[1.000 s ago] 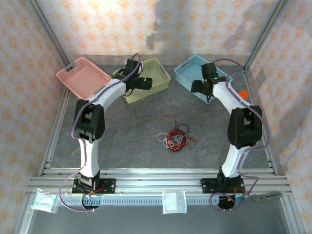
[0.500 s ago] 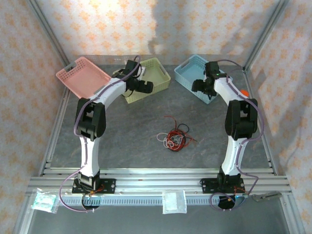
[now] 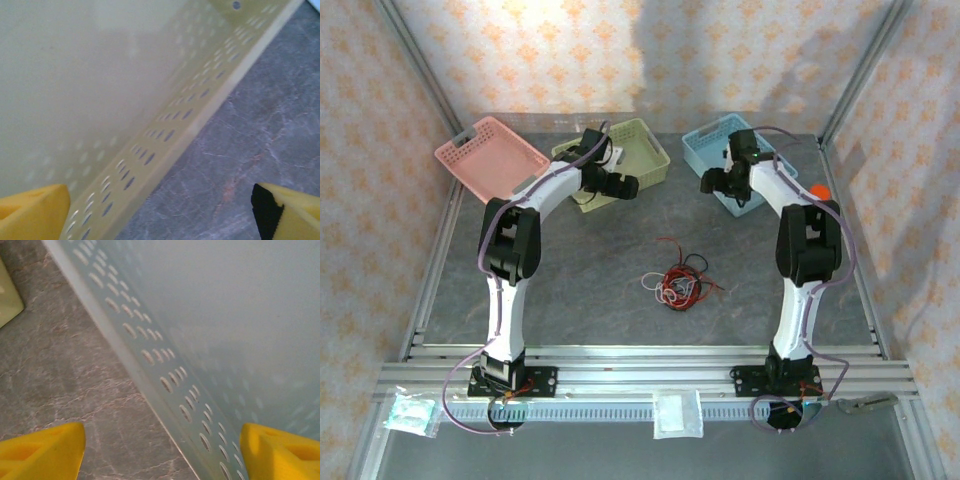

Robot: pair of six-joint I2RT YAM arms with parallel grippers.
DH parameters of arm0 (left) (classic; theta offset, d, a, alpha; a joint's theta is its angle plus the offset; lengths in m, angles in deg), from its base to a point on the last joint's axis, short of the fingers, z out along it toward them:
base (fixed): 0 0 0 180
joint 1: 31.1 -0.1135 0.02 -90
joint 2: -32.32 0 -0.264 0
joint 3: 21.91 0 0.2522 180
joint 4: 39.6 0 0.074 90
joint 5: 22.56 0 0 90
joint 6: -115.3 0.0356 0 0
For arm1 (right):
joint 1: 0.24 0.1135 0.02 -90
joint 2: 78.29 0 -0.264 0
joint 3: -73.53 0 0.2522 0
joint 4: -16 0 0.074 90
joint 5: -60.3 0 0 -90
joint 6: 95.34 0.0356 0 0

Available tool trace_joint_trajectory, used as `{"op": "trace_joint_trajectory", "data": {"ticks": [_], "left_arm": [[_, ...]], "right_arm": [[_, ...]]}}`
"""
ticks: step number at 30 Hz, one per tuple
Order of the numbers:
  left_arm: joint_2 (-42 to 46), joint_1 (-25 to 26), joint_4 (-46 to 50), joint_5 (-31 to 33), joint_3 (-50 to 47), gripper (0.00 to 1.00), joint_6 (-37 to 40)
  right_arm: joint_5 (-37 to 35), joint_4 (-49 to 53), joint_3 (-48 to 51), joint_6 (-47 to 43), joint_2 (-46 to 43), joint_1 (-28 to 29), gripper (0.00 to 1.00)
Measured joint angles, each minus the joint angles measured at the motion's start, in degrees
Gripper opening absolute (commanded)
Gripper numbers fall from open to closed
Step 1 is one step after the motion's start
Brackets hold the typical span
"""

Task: Untangle the cables

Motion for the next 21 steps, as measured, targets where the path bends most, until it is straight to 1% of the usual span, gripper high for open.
{"op": "trace_joint_trajectory", "data": {"ticks": [7,10,13,18,21], "left_arm": [[0.0,0.5,-3.2,-7.4,-1.6,0.86,-3.9],[0.0,2.0,-4.8,-9.6,-1.6,0.86,-5.9],[-0.5,4.1,-6.2,-11.2,-0.8,0.86,-8.1],[-4.7,7.3,-6.9,-11.4,5.5,0.87,-10.8],[-5.6,8.3,-6.8,-8.9,7.5,0.90,-12.2]], "right_arm": [[3.7,0.0,0.0,0.2,0.2,1.3,0.73],[4.6,0.0,0.0,0.5,0.2,1.6,0.70],[5.2,0.0,0.0,0.6,0.2,1.8,0.69],[5.2,-0.7,0.8,1.0,-0.4,2.1,0.69],[4.1,-1.2,2.4,1.8,-2.2,2.4,0.73]]}}
